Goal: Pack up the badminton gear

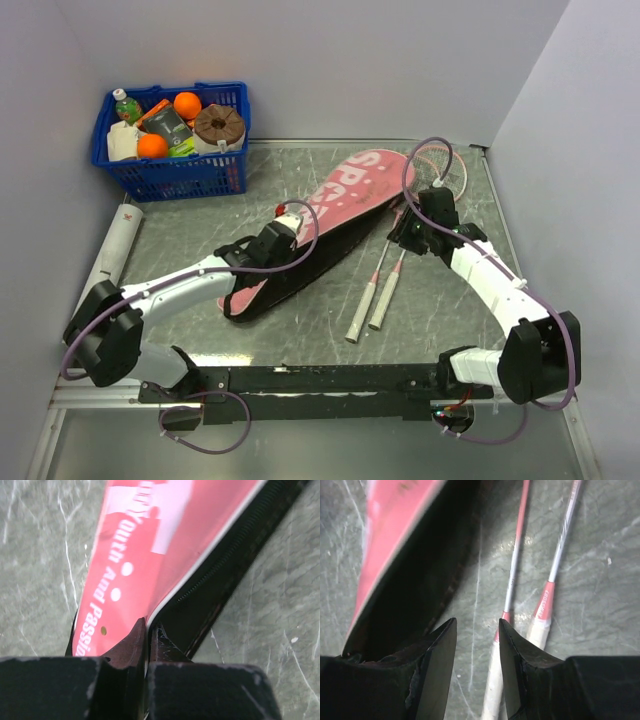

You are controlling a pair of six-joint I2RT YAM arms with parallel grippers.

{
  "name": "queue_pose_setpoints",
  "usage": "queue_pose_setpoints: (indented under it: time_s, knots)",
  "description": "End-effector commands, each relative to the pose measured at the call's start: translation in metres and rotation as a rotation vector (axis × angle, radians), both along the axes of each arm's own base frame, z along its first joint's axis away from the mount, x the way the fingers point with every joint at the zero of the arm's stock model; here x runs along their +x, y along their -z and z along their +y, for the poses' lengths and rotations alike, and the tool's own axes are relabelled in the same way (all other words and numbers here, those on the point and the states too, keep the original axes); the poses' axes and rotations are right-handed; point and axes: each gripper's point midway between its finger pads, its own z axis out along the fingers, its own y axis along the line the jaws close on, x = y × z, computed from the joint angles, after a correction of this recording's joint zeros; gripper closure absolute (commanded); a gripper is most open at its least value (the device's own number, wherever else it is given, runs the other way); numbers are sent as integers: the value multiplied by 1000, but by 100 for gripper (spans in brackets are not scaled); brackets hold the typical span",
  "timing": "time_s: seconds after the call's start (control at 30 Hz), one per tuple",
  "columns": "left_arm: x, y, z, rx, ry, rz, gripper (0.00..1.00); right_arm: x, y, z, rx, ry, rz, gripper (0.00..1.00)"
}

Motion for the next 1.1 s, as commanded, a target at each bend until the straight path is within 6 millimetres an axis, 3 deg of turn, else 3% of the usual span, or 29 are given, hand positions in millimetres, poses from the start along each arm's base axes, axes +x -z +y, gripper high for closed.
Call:
queue_pose_setpoints:
  time_s: [0.0, 0.13, 0.3, 0.53, 0.73, 0.87, 1.07]
  knots:
    - [-2, -23, 7, -103, -99, 0, 99, -1, 4, -17, -77, 32, 13, 52]
    - [-13, -24, 20, -171, -174, 38, 99, 4, 16, -29, -111, 69, 56, 52]
    - [-7, -27, 31, -216, -236, 34, 99, 18, 29, -43, -159, 98, 94, 52]
    - [7, -39, 9, -273, -178, 10, 99, 44, 53, -69, -261, 149, 171, 51]
    - [10, -48, -8, -351, -128, 6, 99, 64, 83, -75, -287, 136, 259, 51]
    - [10, -53, -13, -386, -117, -2, 99, 80, 86, -75, -285, 135, 264, 51]
    - [14, -58, -17, -396, -110, -12, 99, 88, 95, -73, -285, 124, 308, 54]
